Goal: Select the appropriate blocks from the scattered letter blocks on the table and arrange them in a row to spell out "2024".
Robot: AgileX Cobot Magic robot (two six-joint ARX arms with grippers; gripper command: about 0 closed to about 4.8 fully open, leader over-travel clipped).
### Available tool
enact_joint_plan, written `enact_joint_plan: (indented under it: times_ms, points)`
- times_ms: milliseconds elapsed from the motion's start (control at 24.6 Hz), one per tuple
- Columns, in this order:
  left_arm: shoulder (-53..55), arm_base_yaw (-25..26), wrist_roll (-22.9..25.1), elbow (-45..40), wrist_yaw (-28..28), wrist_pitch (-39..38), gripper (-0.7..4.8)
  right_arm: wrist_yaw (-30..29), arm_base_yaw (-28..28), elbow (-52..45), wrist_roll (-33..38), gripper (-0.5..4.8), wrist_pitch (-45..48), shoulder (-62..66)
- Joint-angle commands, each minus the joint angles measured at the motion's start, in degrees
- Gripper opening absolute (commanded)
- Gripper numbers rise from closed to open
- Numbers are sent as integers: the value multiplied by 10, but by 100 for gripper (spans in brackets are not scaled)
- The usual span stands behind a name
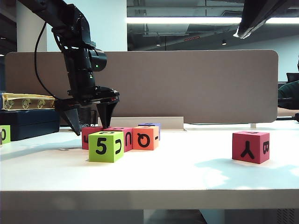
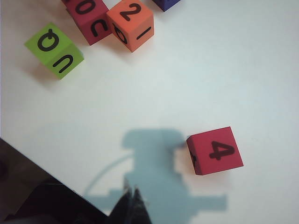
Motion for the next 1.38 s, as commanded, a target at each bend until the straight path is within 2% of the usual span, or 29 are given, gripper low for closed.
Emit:
enact_joint_plan:
  times_ms: [41, 325, 773, 1058, 1220, 1302, 1383]
  points:
    - [-4, 0, 2, 6, -7, 5, 439, -3, 0, 2, 0, -4, 9, -3]
    - [-16, 0, 2, 6, -9, 10, 439, -3, 0, 2, 0, -4, 12, -2]
    - [-47, -2, -1, 6, 50, 24, 439, 2, 0, 2, 0, -4, 25, 25]
    - [-109, -9, -3, 6, 76, 32, 432, 38, 0, 2, 0, -4, 42, 78]
    - [-146, -18, 0, 6, 80, 33, 336, 40, 0, 2, 0, -4, 58, 94]
    - [-163, -25, 0, 6, 91, 27, 198, 67, 0, 2, 0, -4, 70, 95]
    - [-167, -27, 0, 6, 122, 21, 117, 83, -2, 2, -1, -4, 74, 95]
